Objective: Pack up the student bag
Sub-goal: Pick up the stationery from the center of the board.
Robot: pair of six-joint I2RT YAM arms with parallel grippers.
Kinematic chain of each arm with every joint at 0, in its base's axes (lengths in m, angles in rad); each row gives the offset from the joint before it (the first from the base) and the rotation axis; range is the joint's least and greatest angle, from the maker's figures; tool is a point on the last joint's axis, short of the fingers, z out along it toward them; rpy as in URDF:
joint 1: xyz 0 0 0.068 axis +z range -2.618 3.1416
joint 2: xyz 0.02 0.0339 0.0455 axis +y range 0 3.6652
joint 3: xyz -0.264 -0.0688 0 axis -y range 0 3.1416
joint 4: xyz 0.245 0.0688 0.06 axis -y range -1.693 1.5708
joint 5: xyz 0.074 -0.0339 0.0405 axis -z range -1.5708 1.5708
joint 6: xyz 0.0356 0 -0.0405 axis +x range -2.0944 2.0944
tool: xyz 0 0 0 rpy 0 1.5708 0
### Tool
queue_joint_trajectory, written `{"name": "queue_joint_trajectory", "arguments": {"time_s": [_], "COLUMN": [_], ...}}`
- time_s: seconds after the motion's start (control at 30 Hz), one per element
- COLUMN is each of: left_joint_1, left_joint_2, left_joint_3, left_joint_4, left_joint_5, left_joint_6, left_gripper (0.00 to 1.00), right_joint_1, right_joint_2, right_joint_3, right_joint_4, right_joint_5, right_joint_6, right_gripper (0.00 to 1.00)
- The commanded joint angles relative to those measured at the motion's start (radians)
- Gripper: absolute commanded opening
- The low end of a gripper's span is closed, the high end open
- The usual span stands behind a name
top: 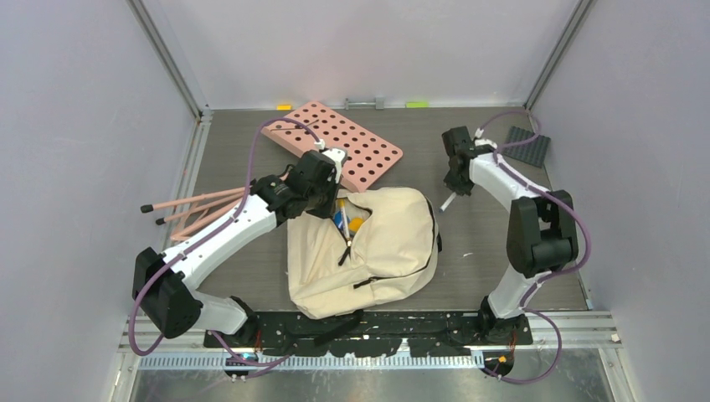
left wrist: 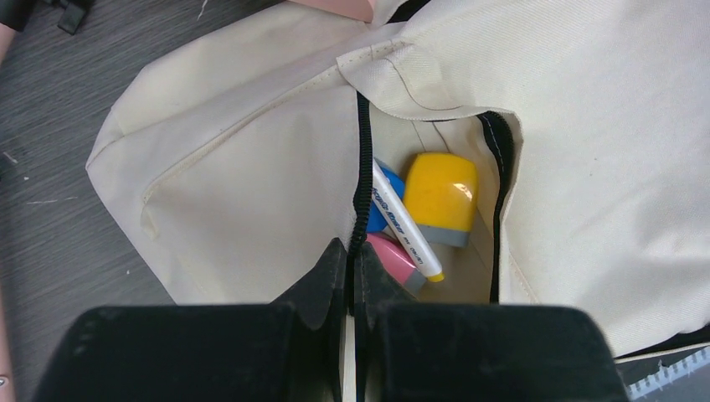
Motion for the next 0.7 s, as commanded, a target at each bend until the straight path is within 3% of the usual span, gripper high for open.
{"name": "queue_joint_trajectory", "arguments": {"time_s": [0.0,0.13,0.33,0.67], "left_joint_1": [0.009,0.009,0.008,0.019], "left_joint_2": [-0.024,-0.036,-0.012,0.019], "left_joint_3": [0.045,0.023,0.014,0.037], "left_joint_4": [0.047,0.067,0.091,0.093], "left_joint_5": [-0.012,-0.015,-0.022,0.025], "left_joint_6": [-0.033,-0.062,-0.098,-0.154], "left_gripper": [0.00,0.00,0.00,0.00], "right_joint_1": [0.004,0.006,0.033,0.298], "right_joint_2": [-0.120,-0.147,-0.180,-0.192], "right_joint_3": [0.145,0.221,0.265,0.199], "right_joint_4": [-0.020,-0.018,0.015,0.090], "right_joint_5": [0.097,0.061,-0.200,-0.422], "right_joint_6": [-0.128,-0.193,-0.287,-0.267], "right_gripper": [0.01,0.01,0.01,0.01]}}
